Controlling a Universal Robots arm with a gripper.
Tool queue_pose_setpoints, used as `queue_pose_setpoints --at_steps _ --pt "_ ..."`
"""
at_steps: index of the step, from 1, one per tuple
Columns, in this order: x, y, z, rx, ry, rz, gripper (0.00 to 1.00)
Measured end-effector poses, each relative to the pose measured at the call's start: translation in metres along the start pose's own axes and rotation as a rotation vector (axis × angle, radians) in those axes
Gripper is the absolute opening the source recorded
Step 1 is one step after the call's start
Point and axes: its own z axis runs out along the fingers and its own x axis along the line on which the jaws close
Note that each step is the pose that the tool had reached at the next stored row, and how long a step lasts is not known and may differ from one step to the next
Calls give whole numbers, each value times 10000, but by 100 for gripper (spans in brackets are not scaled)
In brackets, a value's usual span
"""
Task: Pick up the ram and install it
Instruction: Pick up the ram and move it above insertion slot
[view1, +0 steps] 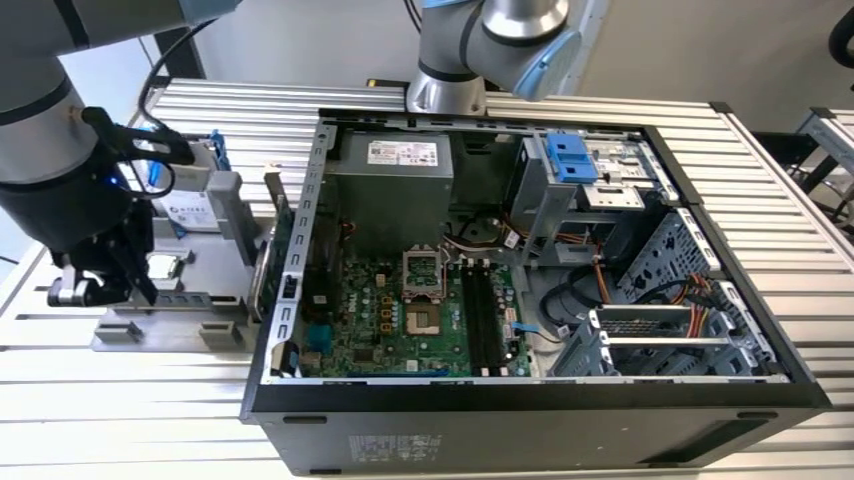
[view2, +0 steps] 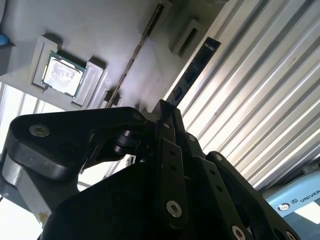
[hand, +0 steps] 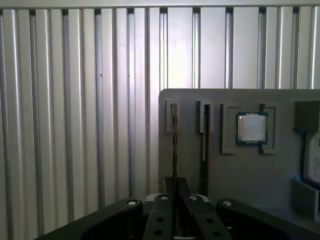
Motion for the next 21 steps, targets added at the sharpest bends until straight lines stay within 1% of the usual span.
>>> queue_pose_setpoints --at_steps 21 --pt "7 3 -425 1 8 0 0"
